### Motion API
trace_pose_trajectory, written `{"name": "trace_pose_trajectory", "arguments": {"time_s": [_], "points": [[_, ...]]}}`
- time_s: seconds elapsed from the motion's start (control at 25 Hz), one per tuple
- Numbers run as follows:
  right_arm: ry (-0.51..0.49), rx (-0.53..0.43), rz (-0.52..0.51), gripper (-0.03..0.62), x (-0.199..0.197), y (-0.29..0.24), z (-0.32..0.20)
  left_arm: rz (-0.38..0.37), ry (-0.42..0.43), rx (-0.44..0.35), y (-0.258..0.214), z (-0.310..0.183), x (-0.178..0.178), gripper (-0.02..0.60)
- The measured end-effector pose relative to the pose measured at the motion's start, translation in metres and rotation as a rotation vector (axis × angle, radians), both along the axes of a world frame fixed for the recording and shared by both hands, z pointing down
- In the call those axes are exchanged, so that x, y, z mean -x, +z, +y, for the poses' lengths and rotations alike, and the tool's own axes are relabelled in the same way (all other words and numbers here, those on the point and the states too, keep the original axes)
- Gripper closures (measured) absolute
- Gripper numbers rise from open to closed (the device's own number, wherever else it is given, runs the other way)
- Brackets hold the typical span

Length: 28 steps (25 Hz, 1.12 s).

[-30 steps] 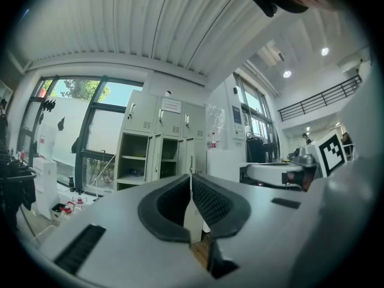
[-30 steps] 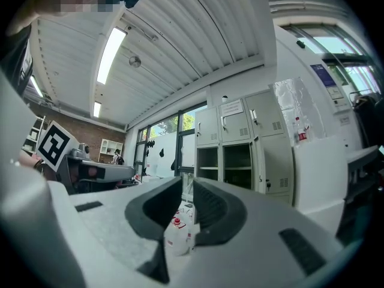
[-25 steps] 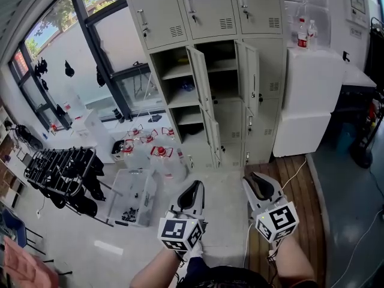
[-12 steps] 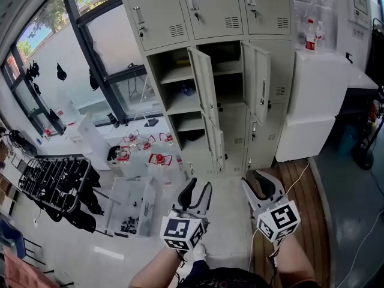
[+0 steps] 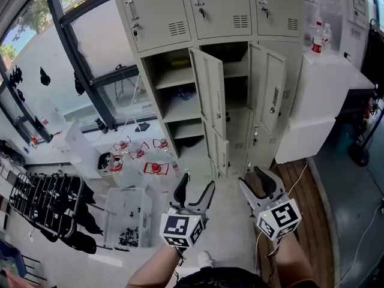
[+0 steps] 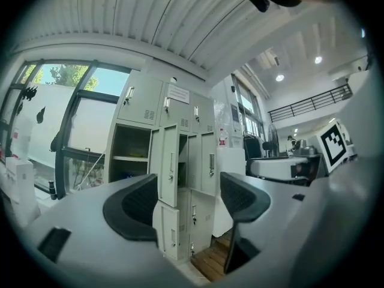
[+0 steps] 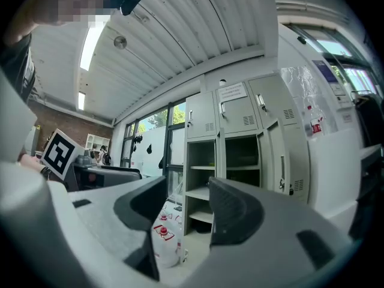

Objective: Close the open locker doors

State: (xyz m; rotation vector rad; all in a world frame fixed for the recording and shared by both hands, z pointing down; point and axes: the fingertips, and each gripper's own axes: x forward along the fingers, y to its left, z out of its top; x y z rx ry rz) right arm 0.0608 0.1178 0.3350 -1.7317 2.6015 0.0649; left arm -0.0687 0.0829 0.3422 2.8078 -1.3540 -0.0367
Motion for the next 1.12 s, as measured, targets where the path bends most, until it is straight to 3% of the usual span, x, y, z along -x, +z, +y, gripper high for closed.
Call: {"name": "trace_pose_trajectory", "arguments": {"time_s": [0.52, 1.12], "points": [[0.080, 0.009, -0.004, 0.364, 0.043, 0.000, -0.073, -0.003, 0.088, 0.014, 0.007, -0.082, 0.043, 0.250], [0.132, 0.007, -0.008, 0.361, 0.059, -0.001, -0.098, 0.003, 0.145, 0.018, 0.013, -0.110, 0.057, 0.250]]}}
